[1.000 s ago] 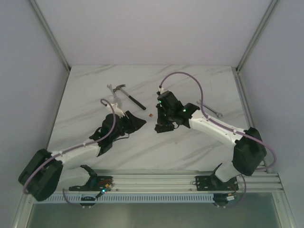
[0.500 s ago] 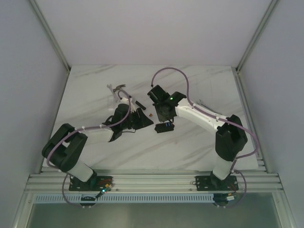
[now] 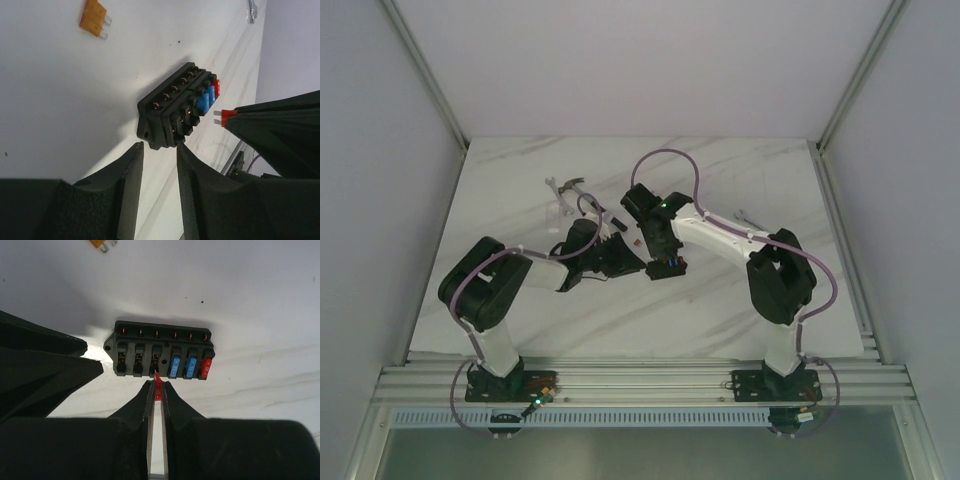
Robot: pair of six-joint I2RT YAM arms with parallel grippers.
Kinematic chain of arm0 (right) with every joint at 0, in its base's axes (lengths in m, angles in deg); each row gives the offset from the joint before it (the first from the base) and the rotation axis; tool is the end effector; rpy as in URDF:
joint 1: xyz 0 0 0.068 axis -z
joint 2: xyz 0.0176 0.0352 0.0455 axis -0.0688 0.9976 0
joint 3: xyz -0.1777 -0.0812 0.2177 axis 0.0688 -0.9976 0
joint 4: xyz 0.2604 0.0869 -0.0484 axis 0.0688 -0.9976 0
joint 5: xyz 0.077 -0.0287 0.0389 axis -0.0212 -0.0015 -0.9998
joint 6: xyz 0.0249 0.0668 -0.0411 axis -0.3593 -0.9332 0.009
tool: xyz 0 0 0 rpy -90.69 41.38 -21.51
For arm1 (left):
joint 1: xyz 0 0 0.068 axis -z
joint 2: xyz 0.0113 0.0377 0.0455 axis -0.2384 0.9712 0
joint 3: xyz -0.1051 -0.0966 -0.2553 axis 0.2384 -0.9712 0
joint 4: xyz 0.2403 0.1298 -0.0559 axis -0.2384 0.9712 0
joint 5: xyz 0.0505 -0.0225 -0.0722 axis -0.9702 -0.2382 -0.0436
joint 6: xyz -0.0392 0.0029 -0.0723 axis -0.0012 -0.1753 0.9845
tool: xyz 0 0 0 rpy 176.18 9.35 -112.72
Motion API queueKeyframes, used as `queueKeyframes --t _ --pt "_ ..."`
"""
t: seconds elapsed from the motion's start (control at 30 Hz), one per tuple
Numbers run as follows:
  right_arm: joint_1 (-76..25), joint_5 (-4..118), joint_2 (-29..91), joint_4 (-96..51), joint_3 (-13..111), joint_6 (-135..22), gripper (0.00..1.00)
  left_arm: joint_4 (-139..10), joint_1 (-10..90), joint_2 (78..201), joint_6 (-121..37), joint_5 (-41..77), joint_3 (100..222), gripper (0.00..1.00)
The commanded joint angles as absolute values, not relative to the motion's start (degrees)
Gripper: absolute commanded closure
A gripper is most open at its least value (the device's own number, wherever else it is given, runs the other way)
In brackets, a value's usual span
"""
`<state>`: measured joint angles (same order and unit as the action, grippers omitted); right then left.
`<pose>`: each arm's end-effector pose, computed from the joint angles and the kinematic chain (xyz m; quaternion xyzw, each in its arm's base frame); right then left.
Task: Snap on the fuse box
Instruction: Install the fuse at the fuse box base.
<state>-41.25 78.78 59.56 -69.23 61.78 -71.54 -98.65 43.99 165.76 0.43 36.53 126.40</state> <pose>0.3192 0.2971 0.2101 -0.1753 0.9593 0.0053 0.2214 0.3027 -0.2134 0.1156 -0.0561 0.8414 -0.4822 0.2375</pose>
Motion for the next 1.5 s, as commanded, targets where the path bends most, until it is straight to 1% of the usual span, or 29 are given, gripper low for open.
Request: queueKeyframes --t 0.0,0.4,0.9,1.47 --pt "-41.06 81.26 61.53 -70.42 63.52 -73.14 1.00 -102.19 43.54 166.99 1.25 38.72 128.29 0.59" --pt "-40.97 80.98 63.83 -69.20 62.66 -75.47 1.00 -103.96 43.50 170.31 3.13 39.56 128.89 0.61" --pt "-40.88 82.18 63.76 -68.25 60.71 -75.93 1.00 -103.70 43.50 171.03 3.45 39.93 128.62 0.62" --pt "-40.88 80.21 64.95 -66.72 59.29 -75.39 1.00 -103.77 43.54 171.64 3.79 40.19 128.43 0.62"
